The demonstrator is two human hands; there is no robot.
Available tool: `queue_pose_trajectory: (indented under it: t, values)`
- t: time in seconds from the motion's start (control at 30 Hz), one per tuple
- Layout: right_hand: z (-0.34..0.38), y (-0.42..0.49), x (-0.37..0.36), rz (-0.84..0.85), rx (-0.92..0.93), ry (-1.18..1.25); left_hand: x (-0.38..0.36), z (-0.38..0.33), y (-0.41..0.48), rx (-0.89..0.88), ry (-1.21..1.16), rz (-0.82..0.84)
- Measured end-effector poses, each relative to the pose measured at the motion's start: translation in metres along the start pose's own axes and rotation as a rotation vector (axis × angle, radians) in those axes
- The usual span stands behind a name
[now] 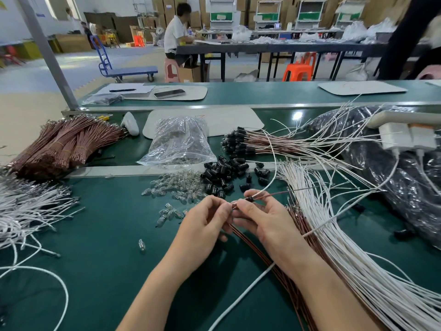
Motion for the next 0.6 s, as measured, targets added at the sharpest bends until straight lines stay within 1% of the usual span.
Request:
queue_pose_trajectory:
  t: [0.23, 0.43, 0.6]
  values:
    - [0.0006, -0.0012, -0.0007, -0.004, 0.063, -0.105, -0.0037, -0.0013, 0.0003, -0.014, 0.035, 0.015]
    - [0.0042, -0.0028, 0.0001, -0.006, 0.056, -0.051, -0.0032, -0.0017, -0.0019, 0.024, -0.054, -0.004]
    - [0.0074, -0.0045, -0.0009, 0.009, 0.065, 0.005, -0.0033, -0.002, -0.002, 0.029, -0.07, -0.015]
Point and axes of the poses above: each hand's wrist, its own y-axis towards the middle knuckle, its own x-axis out of the back of the hand, z = x × y, the point moved 5 cm from there along y, towards the middle knuckle, and after that the axes turned 15 degrees about -x, right-handed, at the moved point
